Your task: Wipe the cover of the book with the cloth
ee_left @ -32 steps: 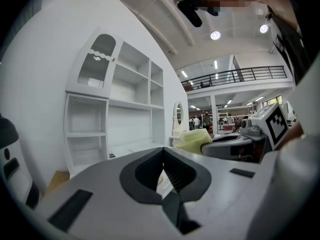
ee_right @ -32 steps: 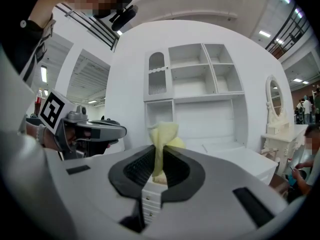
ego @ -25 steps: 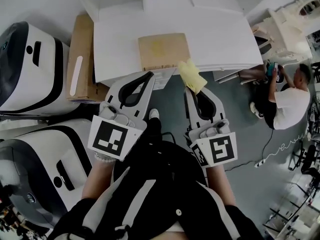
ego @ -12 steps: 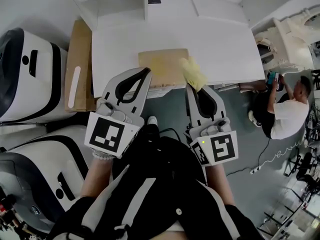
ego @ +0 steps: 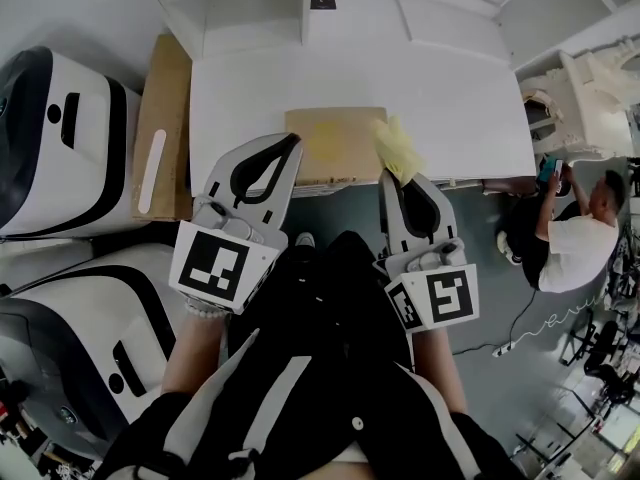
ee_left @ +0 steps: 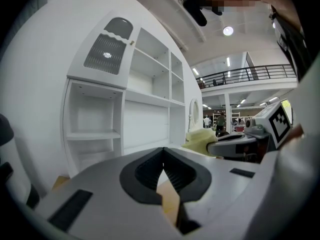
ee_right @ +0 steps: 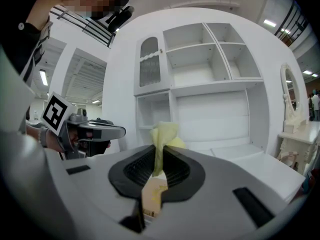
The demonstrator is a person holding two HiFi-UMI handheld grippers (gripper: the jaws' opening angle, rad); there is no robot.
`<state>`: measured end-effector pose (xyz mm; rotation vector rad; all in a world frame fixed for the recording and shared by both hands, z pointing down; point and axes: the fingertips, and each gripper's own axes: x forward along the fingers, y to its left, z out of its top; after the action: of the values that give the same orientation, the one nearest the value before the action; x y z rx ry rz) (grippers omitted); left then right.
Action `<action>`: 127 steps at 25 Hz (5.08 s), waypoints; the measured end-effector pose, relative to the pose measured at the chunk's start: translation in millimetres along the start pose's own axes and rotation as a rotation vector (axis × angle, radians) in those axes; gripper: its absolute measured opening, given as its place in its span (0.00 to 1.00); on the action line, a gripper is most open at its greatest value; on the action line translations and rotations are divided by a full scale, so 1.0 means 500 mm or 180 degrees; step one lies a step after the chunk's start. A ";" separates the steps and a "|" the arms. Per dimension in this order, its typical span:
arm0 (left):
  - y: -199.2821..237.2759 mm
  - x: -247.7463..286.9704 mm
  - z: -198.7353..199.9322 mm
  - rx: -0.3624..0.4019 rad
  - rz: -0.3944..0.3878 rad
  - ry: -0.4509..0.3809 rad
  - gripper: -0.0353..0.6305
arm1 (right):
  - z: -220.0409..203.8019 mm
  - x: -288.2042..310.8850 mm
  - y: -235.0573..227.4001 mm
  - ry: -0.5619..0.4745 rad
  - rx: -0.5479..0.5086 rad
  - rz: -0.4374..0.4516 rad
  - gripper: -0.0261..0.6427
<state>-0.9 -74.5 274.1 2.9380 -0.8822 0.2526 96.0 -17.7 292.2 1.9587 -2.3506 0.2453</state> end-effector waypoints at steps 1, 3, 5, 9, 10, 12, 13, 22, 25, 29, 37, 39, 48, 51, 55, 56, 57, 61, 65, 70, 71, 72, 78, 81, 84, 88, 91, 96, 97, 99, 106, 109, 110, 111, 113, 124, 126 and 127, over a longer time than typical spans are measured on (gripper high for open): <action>0.002 0.000 -0.002 -0.0014 0.0014 -0.0005 0.05 | -0.001 0.002 -0.001 0.0012 0.0000 0.0015 0.09; 0.009 -0.001 -0.003 -0.0047 0.0039 -0.0040 0.05 | -0.002 0.009 -0.004 0.0034 -0.0001 0.0057 0.09; 0.020 0.000 -0.004 -0.0120 0.0089 -0.0059 0.05 | 0.000 0.020 -0.007 0.0047 -0.0005 0.0116 0.09; 0.040 0.000 -0.011 -0.0192 0.0269 -0.0016 0.05 | 0.001 0.044 -0.009 0.0065 -0.0061 0.0301 0.09; 0.045 0.002 -0.014 -0.0195 0.0316 -0.0001 0.05 | 0.001 0.050 -0.011 0.0074 -0.0083 0.0346 0.09; 0.052 0.005 -0.017 -0.0208 0.0397 0.0007 0.05 | 0.003 0.063 -0.013 0.0092 -0.0122 0.0449 0.09; 0.054 0.007 -0.016 -0.0216 0.0432 -0.0008 0.05 | 0.004 0.068 -0.014 0.0100 -0.0141 0.0502 0.09; 0.055 0.019 -0.027 -0.0336 0.0759 0.0016 0.06 | -0.001 0.096 -0.027 0.0185 -0.0171 0.0886 0.09; 0.061 0.027 -0.045 -0.0397 0.0827 0.0063 0.05 | -0.007 0.105 -0.032 0.0206 -0.0189 0.0967 0.09; 0.069 0.026 -0.083 -0.0585 0.0882 0.0179 0.06 | -0.017 0.113 -0.031 0.0254 -0.0201 0.1068 0.09; 0.080 0.027 -0.176 -0.0945 0.0893 0.0522 0.13 | -0.046 0.120 -0.024 0.0381 -0.0220 0.1156 0.09; 0.080 0.032 -0.201 -0.1042 0.0863 0.0598 0.16 | -0.061 0.123 -0.020 0.0439 -0.0238 0.1171 0.09; 0.081 0.054 -0.347 -0.1588 0.0699 0.1091 0.28 | -0.126 0.141 0.013 0.0667 -0.0470 0.1278 0.09; 0.083 0.062 -0.377 -0.1783 0.0710 0.1156 0.29 | -0.143 0.148 0.019 0.0736 -0.0480 0.1290 0.09; 0.080 0.075 -0.431 -0.1930 0.0671 0.1357 0.29 | -0.173 0.163 0.031 0.0827 -0.0503 0.1308 0.09; 0.078 0.077 -0.443 -0.1954 0.0658 0.1404 0.29 | -0.181 0.166 0.033 0.0856 -0.0509 0.1310 0.09; 0.075 0.080 -0.453 -0.1981 0.0643 0.1443 0.29 | -0.190 0.169 0.035 0.0886 -0.0513 0.1308 0.09; 0.067 0.090 -0.485 -0.2079 0.0585 0.1565 0.29 | -0.224 0.177 0.040 0.1011 -0.0527 0.1293 0.09; 0.064 0.099 -0.506 -0.2103 0.0575 0.1656 0.29 | -0.251 0.188 0.044 0.1102 -0.0551 0.1306 0.09; 0.062 0.103 -0.530 -0.2195 0.0579 0.1705 0.29 | -0.272 0.208 0.054 0.1172 -0.0592 0.1337 0.09; 0.063 0.103 -0.532 -0.2232 0.0573 0.1686 0.29 | -0.275 0.213 0.058 0.1182 -0.0610 0.1351 0.09; 0.064 0.103 -0.533 -0.2262 0.0564 0.1664 0.29 | -0.278 0.218 0.062 0.1192 -0.0628 0.1366 0.09; 0.064 0.104 -0.533 -0.2304 0.0529 0.1625 0.29 | -0.297 0.250 0.086 0.1258 -0.0769 0.1471 0.09; 0.063 0.105 -0.533 -0.2302 0.0567 0.1635 0.29 | -0.310 0.265 0.099 0.1302 -0.0858 0.1534 0.09; 0.064 0.104 -0.534 -0.2300 0.0584 0.1637 0.29 | -0.329 0.273 0.112 0.1399 -0.0845 0.1581 0.09; 0.064 0.104 -0.535 -0.2316 0.0591 0.1631 0.29 | -0.361 0.285 0.126 0.1550 -0.0904 0.1613 0.09; 0.064 0.103 -0.534 -0.2311 0.0593 0.1643 0.29 | -0.373 0.301 0.132 0.1611 -0.0962 0.1613 0.09; 0.064 0.105 -0.534 -0.2308 0.0606 0.1654 0.29 | -0.373 0.342 0.128 0.1639 -0.1024 0.1544 0.09; 0.064 0.105 -0.534 -0.2313 0.0609 0.1659 0.29 | -0.372 0.349 0.127 0.1645 -0.1037 0.1532 0.09; 0.064 0.105 -0.535 -0.2319 0.0614 0.1679 0.29 | -0.375 0.360 0.125 0.1672 -0.1052 0.1509 0.09; 0.065 0.103 -0.536 -0.2355 0.0635 0.1697 0.28 | -0.410 0.374 0.118 0.1894 -0.0957 0.1484 0.09; 0.065 0.103 -0.537 -0.2371 0.0653 0.1685 0.28 | -0.410 0.375 0.113 0.1894 -0.0910 0.1466 0.09; 0.065 0.103 -0.537 -0.2374 0.0653 0.1684 0.28 | -0.409 0.375 0.109 0.1884 -0.0904 0.1449 0.09; 0.065 0.103 -0.537 -0.2376 0.0651 0.1687 0.28 | -0.407 0.376 0.104 0.1864 -0.0896 0.1424 0.09; 0.065 0.103 -0.537 -0.2371 0.0656 0.1703 0.28 | -0.403 0.378 0.090 0.1820 -0.0869 0.1361 0.09; 0.066 0.099 -0.536 -0.2343 0.0713 0.1736 0.28 | -0.402 0.349 -0.008 0.1861 -0.0697 0.0990 0.09; 0.066 0.099 -0.536 -0.2347 0.0720 0.1740 0.28 | -0.401 0.342 -0.037 0.1866 -0.0675 0.0899 0.09; 0.065 0.099 -0.536 -0.2346 0.0724 0.1743 0.28 | -0.401 0.338 -0.052 0.1867 -0.0666 0.0853 0.09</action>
<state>-15.1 -99.7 547.0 1.9554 -0.9472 0.5639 81.0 -152.4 518.2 1.2528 -2.1229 0.4887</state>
